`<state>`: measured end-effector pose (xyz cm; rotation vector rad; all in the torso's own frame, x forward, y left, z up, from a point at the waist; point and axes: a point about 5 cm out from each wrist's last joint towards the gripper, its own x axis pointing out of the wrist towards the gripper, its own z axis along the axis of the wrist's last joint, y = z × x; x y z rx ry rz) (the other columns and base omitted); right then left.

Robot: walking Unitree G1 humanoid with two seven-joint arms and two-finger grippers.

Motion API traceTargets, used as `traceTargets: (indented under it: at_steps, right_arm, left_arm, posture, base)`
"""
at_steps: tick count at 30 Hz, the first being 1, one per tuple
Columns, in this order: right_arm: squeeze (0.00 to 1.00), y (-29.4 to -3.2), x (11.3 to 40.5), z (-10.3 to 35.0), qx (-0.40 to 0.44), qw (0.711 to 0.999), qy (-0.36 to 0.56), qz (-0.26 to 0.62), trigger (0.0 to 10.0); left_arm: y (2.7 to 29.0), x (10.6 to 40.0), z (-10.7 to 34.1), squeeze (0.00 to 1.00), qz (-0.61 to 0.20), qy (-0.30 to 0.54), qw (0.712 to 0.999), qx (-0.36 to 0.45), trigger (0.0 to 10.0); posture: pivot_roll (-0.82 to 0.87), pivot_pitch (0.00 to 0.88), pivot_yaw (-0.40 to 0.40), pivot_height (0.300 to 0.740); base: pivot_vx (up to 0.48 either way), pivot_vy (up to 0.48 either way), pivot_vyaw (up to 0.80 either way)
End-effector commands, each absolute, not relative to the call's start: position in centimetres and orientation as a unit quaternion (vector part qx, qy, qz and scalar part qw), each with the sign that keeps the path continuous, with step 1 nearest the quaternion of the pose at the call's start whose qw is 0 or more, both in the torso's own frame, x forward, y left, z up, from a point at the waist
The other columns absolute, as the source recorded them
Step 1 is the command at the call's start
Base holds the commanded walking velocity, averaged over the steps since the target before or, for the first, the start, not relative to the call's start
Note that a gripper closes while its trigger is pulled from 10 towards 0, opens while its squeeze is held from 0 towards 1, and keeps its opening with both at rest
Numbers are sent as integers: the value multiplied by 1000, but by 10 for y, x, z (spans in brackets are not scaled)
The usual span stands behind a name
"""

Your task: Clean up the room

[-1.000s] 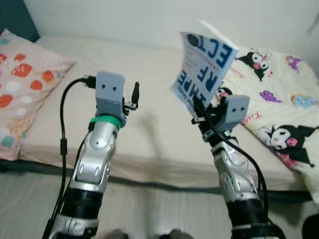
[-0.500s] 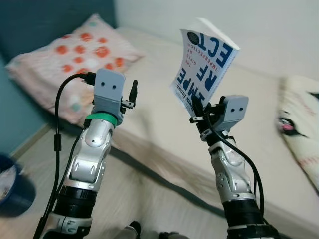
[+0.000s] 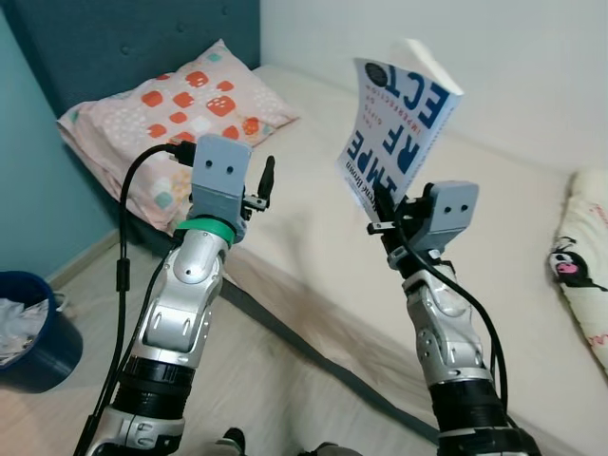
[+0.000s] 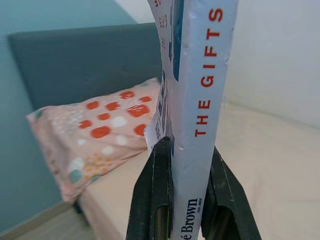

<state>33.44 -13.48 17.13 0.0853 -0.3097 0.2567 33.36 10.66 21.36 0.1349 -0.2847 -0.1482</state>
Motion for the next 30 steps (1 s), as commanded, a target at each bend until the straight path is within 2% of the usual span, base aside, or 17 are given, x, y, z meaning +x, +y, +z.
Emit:
traceTargets:
  at_steps: [1,8,17,30]
  right_arm:
    - [0,-134,334,175,40,976,-167,132,10000]
    - [0,-132,334,175,40,975,-166,138,10000]
    - [0,-126,330,173,42,972,-164,160,10000]
    - [0,-137,334,170,55,979,-156,119,10000]
  left_arm:
    - [108,336,210,0,-69,-129,987,66,10000]
    - [109,336,210,0,-63,-129,987,70,10000]
    - [116,340,206,0,-31,-116,989,86,10000]
    - [116,341,201,0,-30,-108,989,92,10000]
  posture:
    - [-81,55,3,740]
    - [-82,56,4,740]
    - [-83,58,5,740]
    - [-85,61,5,740]
  base:
    - [0,0,794]
    - [0,0,794]
    - [420,0,790]
    - [480,0,0]
